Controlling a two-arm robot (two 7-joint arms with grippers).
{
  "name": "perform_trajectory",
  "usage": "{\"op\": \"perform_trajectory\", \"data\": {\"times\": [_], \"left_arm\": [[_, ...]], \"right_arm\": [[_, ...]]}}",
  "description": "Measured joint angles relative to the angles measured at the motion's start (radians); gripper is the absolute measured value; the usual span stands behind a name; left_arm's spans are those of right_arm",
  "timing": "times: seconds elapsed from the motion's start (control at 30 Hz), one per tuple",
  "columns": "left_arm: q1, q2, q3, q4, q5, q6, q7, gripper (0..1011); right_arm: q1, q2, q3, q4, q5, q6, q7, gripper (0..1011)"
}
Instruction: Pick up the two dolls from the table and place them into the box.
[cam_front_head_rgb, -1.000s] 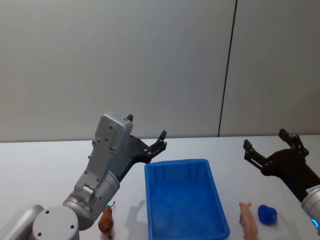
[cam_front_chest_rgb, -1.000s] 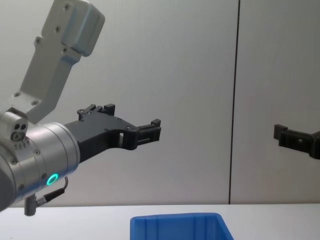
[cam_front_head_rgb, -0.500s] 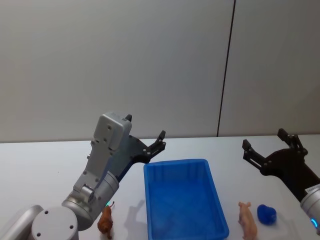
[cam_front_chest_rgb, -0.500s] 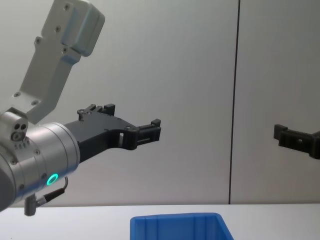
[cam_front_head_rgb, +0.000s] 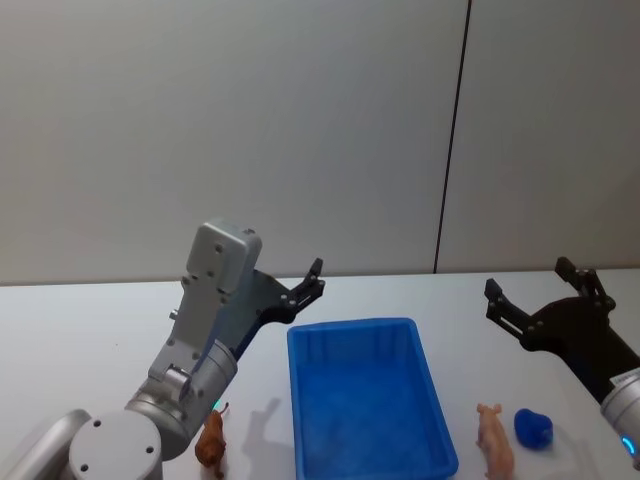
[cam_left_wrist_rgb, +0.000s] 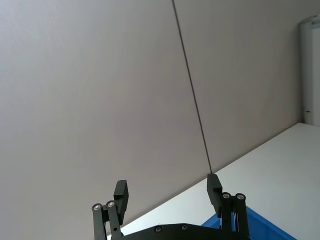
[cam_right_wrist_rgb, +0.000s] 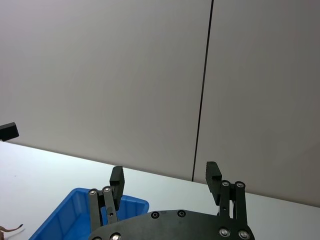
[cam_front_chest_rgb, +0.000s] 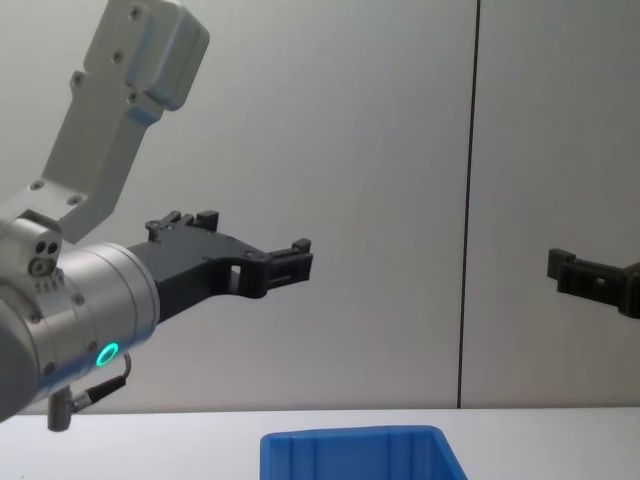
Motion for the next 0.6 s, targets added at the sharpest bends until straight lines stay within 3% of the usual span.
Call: {"op": "perform_trajectory", "data": {"times": [0.37,0.4,0.6], "left_arm": [[0.012,-0.008,-0.012,-0.035,-0.035,0.107,0.097,999],[0.017,-0.008,-0.017,-0.042,-0.053,0.136,0.117,1000],[0.028,0.0,-0.032,-0.053,-0.095,0.188,0.142,999]], "right_arm": [[0.0,0.0,0.0,0.0,0.0,0.0,0.0,1001],[0.0,0.0,0.0,0.0,0.0,0.0,0.0,1001],[0.0,0.0,0.0,0.0,0.0,0.0,0.0,1001]]}}
